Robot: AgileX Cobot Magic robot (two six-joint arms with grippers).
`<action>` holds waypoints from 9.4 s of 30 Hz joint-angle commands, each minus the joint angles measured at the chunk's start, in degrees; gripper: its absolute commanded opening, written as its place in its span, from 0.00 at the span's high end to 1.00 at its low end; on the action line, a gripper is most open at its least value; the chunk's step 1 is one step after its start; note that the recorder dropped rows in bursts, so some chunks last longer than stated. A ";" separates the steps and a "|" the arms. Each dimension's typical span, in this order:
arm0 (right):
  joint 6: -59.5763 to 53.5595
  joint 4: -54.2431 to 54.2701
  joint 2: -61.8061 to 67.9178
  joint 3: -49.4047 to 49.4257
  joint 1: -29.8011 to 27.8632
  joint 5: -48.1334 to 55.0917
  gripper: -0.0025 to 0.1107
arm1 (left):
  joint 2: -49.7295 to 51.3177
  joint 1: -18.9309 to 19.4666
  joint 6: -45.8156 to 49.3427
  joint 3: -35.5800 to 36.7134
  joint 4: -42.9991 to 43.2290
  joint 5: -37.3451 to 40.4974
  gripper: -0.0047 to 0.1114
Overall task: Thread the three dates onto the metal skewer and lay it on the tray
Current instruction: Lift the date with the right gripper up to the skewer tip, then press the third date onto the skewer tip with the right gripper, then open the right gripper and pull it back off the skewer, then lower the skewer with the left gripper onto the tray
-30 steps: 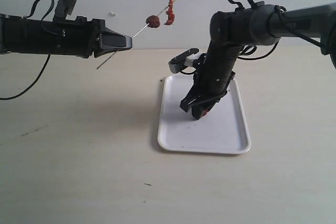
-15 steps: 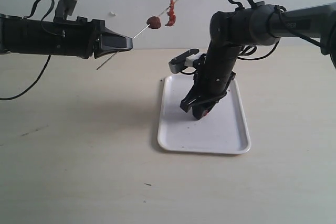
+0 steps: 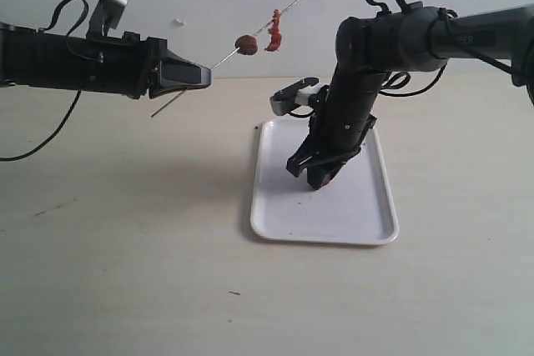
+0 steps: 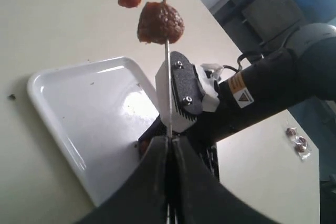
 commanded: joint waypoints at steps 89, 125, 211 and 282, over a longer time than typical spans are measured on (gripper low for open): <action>-18.53 76.82 -1.34 -1.29 -18.47 -9.70 0.71 | -0.44 0.19 6.92 14.34 -6.97 5.29 0.96; -17.98 74.60 -1.34 -1.29 -20.56 4.21 0.72 | -0.44 2.47 11.14 14.34 -3.56 7.04 0.96; -15.80 56.73 -10.02 6.09 -20.49 14.44 0.74 | 1.85 4.70 44.13 8.59 10.14 10.75 0.96; -22.57 67.63 -11.15 1.29 -29.14 14.44 0.98 | 1.85 -19.96 11.37 11.51 -11.07 -26.83 0.96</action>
